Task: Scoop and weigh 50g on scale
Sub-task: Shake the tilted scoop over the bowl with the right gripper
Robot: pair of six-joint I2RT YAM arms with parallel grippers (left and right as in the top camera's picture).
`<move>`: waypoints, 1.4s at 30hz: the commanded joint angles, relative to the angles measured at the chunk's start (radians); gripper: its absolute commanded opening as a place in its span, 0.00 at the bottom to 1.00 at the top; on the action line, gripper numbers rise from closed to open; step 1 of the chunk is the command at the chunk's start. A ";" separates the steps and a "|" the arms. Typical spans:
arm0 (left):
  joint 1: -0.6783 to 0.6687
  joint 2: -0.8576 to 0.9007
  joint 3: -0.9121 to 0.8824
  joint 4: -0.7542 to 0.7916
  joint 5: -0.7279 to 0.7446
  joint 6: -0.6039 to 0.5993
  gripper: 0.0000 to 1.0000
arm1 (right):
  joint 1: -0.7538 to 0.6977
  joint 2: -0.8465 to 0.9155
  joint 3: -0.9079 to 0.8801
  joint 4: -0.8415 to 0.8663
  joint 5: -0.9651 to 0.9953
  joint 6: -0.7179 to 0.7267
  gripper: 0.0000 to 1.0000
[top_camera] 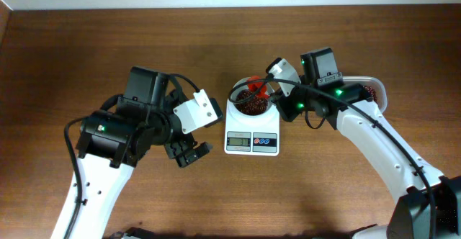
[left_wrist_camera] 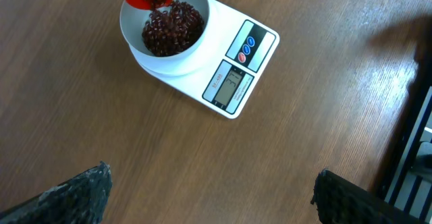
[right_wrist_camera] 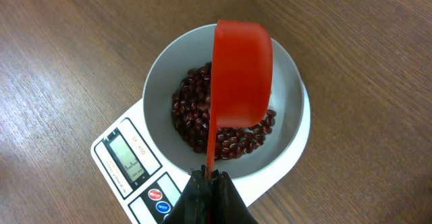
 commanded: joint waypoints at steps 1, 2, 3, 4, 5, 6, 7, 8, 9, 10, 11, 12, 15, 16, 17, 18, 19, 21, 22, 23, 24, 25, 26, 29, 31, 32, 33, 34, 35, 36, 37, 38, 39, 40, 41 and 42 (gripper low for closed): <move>0.005 -0.003 0.016 -0.002 0.014 0.020 0.99 | 0.016 -0.034 0.000 -0.009 0.092 -0.012 0.04; 0.005 -0.003 0.016 -0.002 0.014 0.020 0.99 | 0.014 -0.038 0.001 -0.005 0.106 -0.012 0.04; 0.005 -0.003 0.016 -0.002 0.014 0.020 0.99 | 0.014 -0.040 0.001 0.003 0.092 -0.011 0.04; 0.005 -0.003 0.016 -0.002 0.014 0.020 0.99 | 0.020 -0.042 0.001 0.010 0.027 -0.008 0.04; 0.005 -0.003 0.016 -0.002 0.014 0.020 0.99 | 0.025 -0.042 0.001 0.008 0.018 -0.009 0.04; 0.005 -0.003 0.016 -0.002 0.014 0.020 0.99 | 0.029 -0.043 0.001 0.003 0.042 -0.018 0.04; 0.005 -0.003 0.016 -0.002 0.014 0.020 0.99 | 0.028 -0.045 0.001 0.003 0.075 -0.016 0.04; 0.005 -0.003 0.016 -0.002 0.014 0.020 0.99 | 0.028 -0.045 0.001 0.006 0.078 -0.015 0.04; 0.005 -0.003 0.016 -0.002 0.014 0.020 0.99 | 0.028 -0.045 0.001 0.009 0.050 -0.007 0.04; 0.005 -0.003 0.016 -0.002 0.014 0.020 0.99 | 0.030 -0.045 0.001 0.006 -0.019 -0.009 0.04; 0.005 -0.003 0.016 -0.002 0.014 0.020 0.99 | 0.030 -0.045 0.001 -0.002 -0.034 -0.019 0.04; 0.005 -0.003 0.016 -0.002 0.014 0.020 0.99 | 0.029 -0.047 0.001 -0.013 -0.012 -0.031 0.04; 0.005 -0.003 0.016 -0.002 0.014 0.020 0.99 | 0.022 -0.049 0.001 -0.002 0.014 -0.010 0.04; 0.005 -0.003 0.016 -0.002 0.014 0.020 0.99 | 0.027 -0.049 0.001 0.000 -0.013 -0.001 0.04; 0.005 -0.003 0.016 -0.002 0.014 0.020 0.99 | 0.032 -0.049 0.001 -0.006 0.000 -0.006 0.04; 0.005 -0.003 0.016 -0.002 0.014 0.020 0.99 | 0.036 -0.050 0.001 -0.016 0.039 -0.028 0.04; 0.005 -0.003 0.016 -0.002 0.014 0.020 0.99 | 0.036 -0.051 0.001 -0.021 0.093 -0.035 0.04; 0.005 -0.003 0.016 -0.002 0.014 0.020 0.99 | 0.035 -0.051 0.001 -0.021 0.113 -0.034 0.04; 0.005 -0.003 0.016 -0.002 0.014 0.020 0.99 | 0.039 -0.051 0.001 -0.023 0.057 -0.035 0.04; 0.005 -0.003 0.016 -0.002 0.014 0.020 0.99 | 0.043 -0.051 0.001 -0.025 0.042 -0.035 0.04; 0.005 -0.003 0.016 -0.002 0.014 0.020 0.99 | 0.045 -0.051 0.001 -0.027 0.076 -0.048 0.04; 0.005 -0.003 0.016 -0.002 0.014 0.020 0.99 | 0.043 -0.051 0.001 -0.024 0.119 -0.046 0.04; 0.005 -0.003 0.016 -0.002 0.014 0.020 0.99 | 0.041 -0.051 0.001 -0.020 0.136 -0.045 0.04; 0.005 -0.003 0.016 -0.002 0.014 0.020 0.99 | 0.047 -0.051 0.001 -0.011 0.013 -0.036 0.04; 0.005 -0.003 0.016 -0.002 0.014 0.020 0.99 | 0.051 -0.051 0.001 -0.012 0.067 -0.053 0.04; 0.005 -0.003 0.016 -0.002 0.014 0.020 0.99 | 0.047 -0.051 0.001 -0.006 0.122 -0.042 0.04; 0.005 -0.003 0.016 -0.002 0.014 0.020 0.99 | 0.042 -0.051 0.001 0.002 0.131 -0.020 0.04; 0.005 -0.003 0.016 -0.002 0.014 0.020 0.99 | 0.041 -0.051 0.001 0.008 0.109 0.005 0.04; 0.005 -0.003 0.016 -0.002 0.014 0.020 0.99 | 0.042 -0.051 0.001 0.007 0.063 0.002 0.04; 0.005 -0.003 0.016 -0.002 0.014 0.020 0.99 | 0.043 -0.051 0.001 -0.002 0.034 -0.022 0.04; 0.005 -0.003 0.016 -0.002 0.014 0.020 0.99 | 0.043 -0.051 0.001 -0.007 0.055 -0.043 0.04; 0.005 -0.003 0.016 -0.002 0.014 0.020 0.99 | 0.041 -0.051 0.001 -0.006 0.111 -0.046 0.04; 0.005 -0.003 0.016 -0.002 0.014 0.020 0.99 | 0.039 -0.051 0.001 -0.004 0.159 -0.044 0.04; 0.005 -0.003 0.016 -0.002 0.014 0.020 0.99 | 0.035 -0.051 0.001 0.001 0.176 -0.019 0.04; 0.005 -0.003 0.016 -0.002 0.014 0.020 0.99 | 0.035 -0.051 0.001 0.005 0.149 0.005 0.04; 0.005 -0.003 0.016 -0.002 0.014 0.020 0.99 | 0.035 -0.051 0.001 0.003 0.084 0.003 0.04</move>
